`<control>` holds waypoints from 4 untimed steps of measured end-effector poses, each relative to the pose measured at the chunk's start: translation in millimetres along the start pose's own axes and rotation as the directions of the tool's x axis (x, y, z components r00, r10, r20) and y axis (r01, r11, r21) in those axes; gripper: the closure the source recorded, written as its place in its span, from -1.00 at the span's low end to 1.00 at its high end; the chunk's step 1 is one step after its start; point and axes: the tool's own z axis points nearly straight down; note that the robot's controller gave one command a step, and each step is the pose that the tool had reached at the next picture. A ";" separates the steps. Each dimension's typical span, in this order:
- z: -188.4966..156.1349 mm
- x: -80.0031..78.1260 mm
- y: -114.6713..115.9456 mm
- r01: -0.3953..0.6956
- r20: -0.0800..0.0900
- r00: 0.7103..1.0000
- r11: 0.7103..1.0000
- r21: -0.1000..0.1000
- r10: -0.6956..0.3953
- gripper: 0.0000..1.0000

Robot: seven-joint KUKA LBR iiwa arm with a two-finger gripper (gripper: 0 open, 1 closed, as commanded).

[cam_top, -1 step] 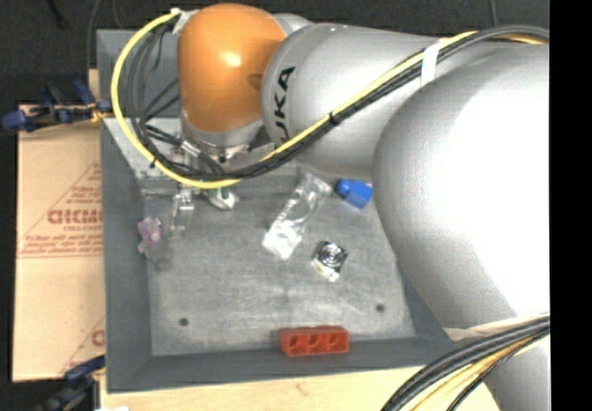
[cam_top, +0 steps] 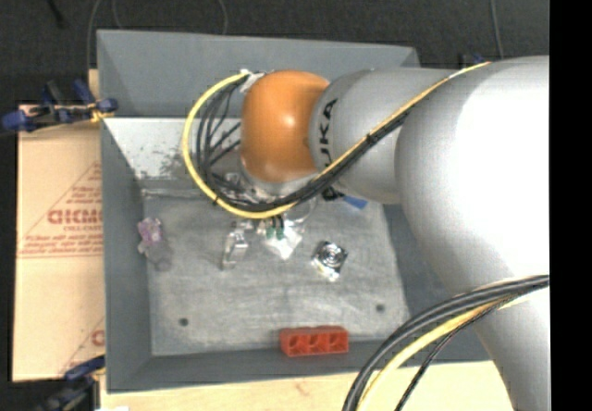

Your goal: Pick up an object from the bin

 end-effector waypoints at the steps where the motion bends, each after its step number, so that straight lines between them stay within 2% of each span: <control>1: -64.0 -33.8 -85.1 0.024 0.013 1.000 1.000 0.002 -0.024 -1.00; 2: -4.5 -16.6 -124.1 0.111 -0.004 0.994 0.994 -0.003 -0.111 -1.00; 3: -3.8 -22.3 -152.2 0.313 -0.011 0.950 0.950 -0.004 -0.313 -1.00; 4: 0.5 -15.4 -217.3 0.611 0.004 0.791 0.792 0.001 -0.611 -1.00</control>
Offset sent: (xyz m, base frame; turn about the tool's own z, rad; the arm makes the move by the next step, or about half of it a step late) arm 0.0319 -0.0760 0.0590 -0.0325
